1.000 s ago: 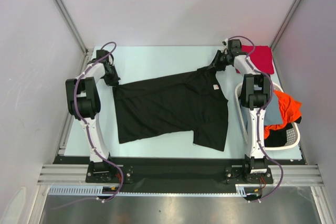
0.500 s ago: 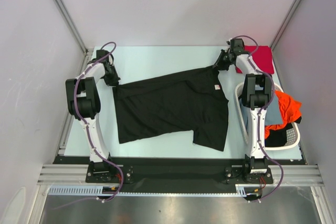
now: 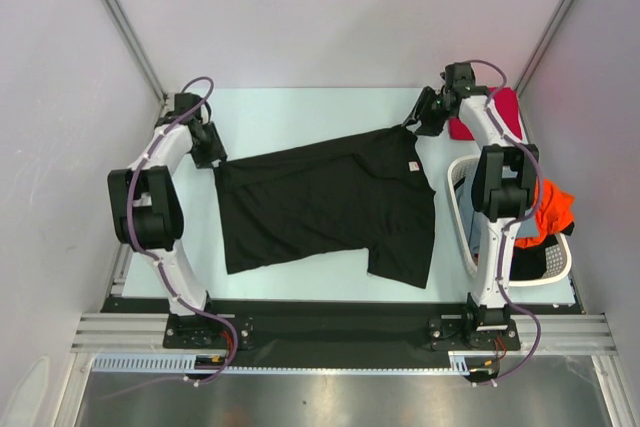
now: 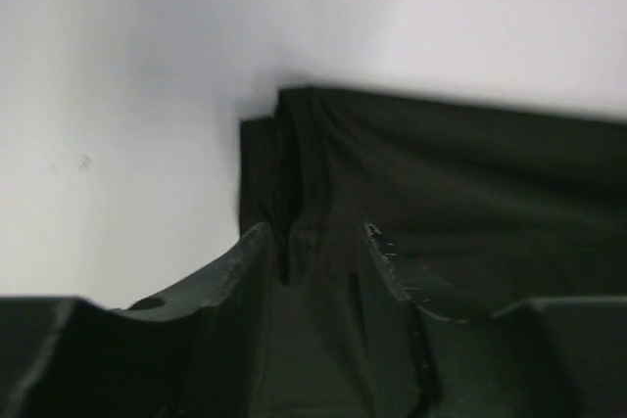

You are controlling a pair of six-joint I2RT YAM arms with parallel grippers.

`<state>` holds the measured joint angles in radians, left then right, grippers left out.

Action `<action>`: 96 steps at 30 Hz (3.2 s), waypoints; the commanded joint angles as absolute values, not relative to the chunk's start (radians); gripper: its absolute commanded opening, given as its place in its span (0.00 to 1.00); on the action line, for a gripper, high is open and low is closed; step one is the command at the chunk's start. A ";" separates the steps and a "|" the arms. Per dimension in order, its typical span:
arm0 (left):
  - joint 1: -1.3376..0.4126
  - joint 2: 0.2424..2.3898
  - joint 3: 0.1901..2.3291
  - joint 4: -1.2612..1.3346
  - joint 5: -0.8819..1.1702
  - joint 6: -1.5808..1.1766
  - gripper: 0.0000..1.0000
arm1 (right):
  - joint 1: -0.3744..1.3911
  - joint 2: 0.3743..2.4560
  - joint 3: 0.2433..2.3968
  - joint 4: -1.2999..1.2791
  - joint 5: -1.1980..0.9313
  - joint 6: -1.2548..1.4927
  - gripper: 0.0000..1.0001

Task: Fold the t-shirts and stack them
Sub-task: Fold the tshirt

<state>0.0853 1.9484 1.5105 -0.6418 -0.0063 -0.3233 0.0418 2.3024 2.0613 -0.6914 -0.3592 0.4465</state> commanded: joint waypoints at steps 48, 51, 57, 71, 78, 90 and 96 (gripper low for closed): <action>0.021 1.941 1.436 -0.695 0.123 -0.311 0.40 | 0.078 2.063 1.474 -0.523 -0.422 0.733 0.43; 0.021 1.945 1.443 -0.706 0.115 -0.305 0.40 | 0.080 2.068 1.485 -0.564 -0.413 0.706 0.42; 0.021 1.916 1.444 -0.712 0.072 -0.287 0.45 | 0.080 2.039 1.433 -0.548 -0.399 0.687 0.43; 0.017 1.894 1.359 -0.617 -0.050 -0.298 0.47 | 0.092 2.071 1.489 -0.575 -0.419 0.678 0.43; 0.020 1.945 1.393 -0.624 -0.052 -0.298 0.43 | 0.092 2.085 1.503 -0.581 -0.423 0.675 0.42; 0.021 1.983 1.417 -0.643 -0.049 -0.295 0.22 | 0.091 2.089 1.499 -0.575 -0.417 0.690 0.43; 0.020 2.028 1.443 -0.661 -0.058 -0.293 0.29 | 0.092 2.083 1.493 -0.563 -0.417 0.699 0.46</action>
